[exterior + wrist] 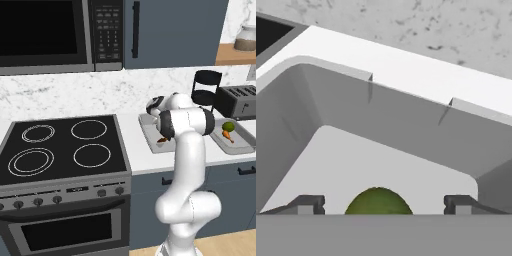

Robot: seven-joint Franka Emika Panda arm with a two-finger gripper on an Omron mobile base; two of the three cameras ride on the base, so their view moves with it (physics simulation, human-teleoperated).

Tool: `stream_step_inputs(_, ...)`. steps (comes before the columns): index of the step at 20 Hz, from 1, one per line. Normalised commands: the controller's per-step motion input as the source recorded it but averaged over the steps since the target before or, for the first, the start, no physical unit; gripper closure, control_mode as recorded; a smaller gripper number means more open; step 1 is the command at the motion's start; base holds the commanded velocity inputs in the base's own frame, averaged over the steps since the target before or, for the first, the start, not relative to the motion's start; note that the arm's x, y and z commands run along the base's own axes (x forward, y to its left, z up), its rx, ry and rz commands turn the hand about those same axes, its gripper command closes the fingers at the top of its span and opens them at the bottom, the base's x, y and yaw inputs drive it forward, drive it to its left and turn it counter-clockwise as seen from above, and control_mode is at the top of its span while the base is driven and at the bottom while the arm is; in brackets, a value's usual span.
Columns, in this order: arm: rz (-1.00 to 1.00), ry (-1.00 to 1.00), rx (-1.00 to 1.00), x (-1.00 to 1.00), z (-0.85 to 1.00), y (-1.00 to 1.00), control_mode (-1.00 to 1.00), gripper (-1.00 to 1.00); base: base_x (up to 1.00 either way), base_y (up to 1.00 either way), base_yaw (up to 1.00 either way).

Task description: Place one lime and one chicken drumstick in each tupperware on the nearby counter, to pack two identical lunches.

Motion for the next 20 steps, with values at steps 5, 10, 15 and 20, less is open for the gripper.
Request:
stream_step_inputs(5, 0.00, -0.08, 0.00, -0.08, 0.01, -0.13, -1.00, -1.00, 0.00, 0.00, 0.00)
stream_step_inputs(10, -0.02, -0.12, -0.05, -0.85, 0.11, -0.05, -1.00, -1.00, 0.00, 0.00, 0.00)
stream_step_inputs(15, -0.12, -0.04, 0.11, -1.00, 0.42, 0.17, -1.00, -1.00, 0.00, 0.00, 0.00)
stream_step_inputs(20, 0.01, 0.07, 0.11, -0.93, 1.00, 0.24, -1.00, -1.00, 0.00, 0.00, 0.00)
